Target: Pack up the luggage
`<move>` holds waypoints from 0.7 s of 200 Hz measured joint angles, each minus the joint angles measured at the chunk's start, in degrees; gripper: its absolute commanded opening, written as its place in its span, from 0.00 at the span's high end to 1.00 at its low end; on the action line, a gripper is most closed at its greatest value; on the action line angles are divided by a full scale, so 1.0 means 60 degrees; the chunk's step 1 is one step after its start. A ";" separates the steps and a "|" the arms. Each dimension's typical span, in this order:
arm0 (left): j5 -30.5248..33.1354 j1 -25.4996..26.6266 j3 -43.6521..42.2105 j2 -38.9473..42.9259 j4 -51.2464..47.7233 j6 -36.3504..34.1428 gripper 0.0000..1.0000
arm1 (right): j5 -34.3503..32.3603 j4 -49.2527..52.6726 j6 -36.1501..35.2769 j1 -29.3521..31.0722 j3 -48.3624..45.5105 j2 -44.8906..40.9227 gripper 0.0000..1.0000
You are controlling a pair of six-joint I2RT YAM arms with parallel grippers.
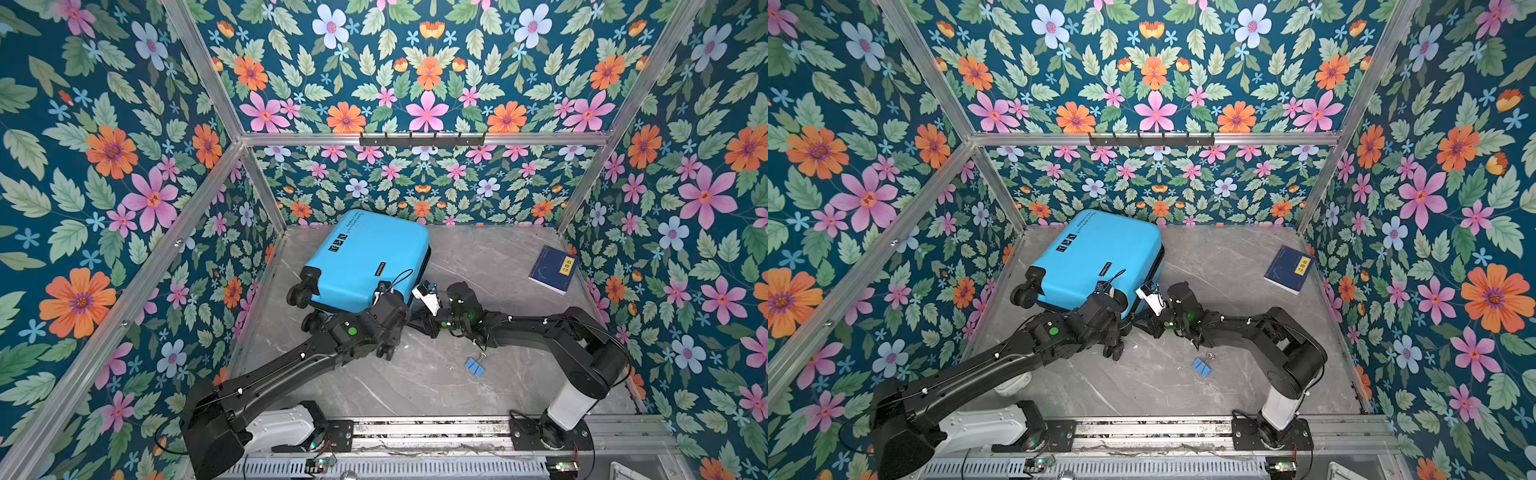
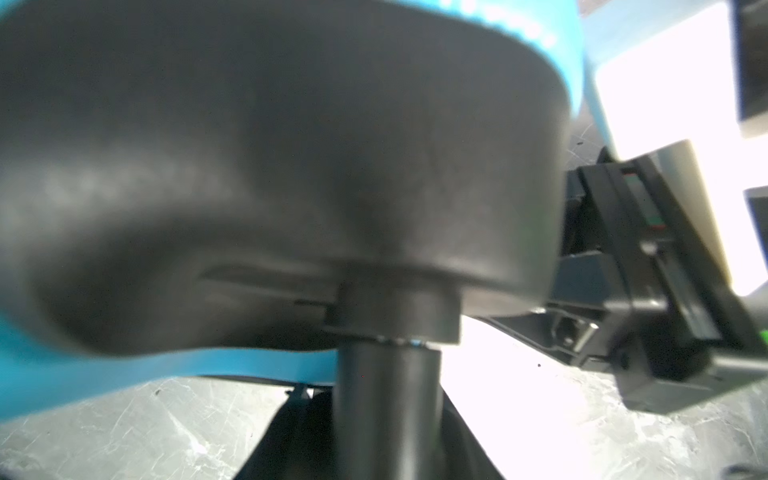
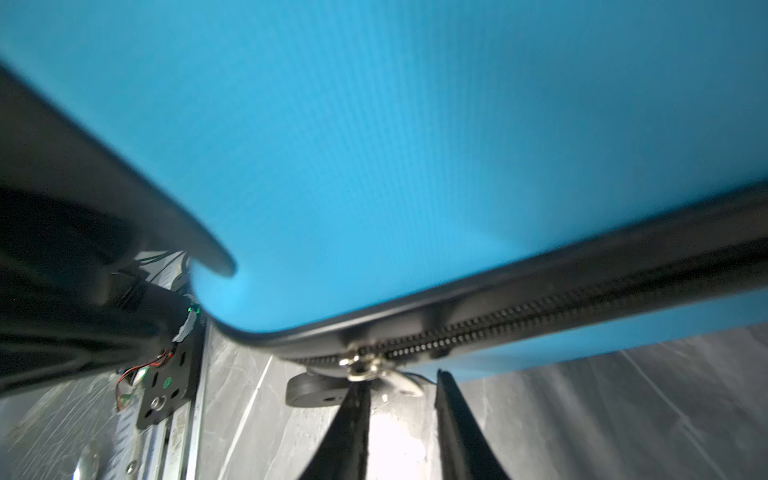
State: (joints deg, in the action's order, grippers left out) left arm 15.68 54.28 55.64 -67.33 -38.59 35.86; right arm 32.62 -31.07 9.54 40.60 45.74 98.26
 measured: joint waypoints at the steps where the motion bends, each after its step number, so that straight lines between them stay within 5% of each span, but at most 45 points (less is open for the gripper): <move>1: 0.0000 0.0000 0.0000 0.0000 0.0000 0.0000 1.00 | 0.0000 0.0000 0.0000 0.0000 0.0000 0.0000 0.76; 140: 0.0018 0.0000 0.0000 -0.0040 0.0007 0.0004 1.00 | -0.0007 -0.0390 0.0390 -0.0004 -0.0331 -0.0226 0.93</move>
State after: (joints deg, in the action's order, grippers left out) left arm 15.79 54.28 55.64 -67.57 -38.54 35.88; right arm 32.58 -33.41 11.88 40.58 43.75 96.90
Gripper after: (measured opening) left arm 0.437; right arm 0.069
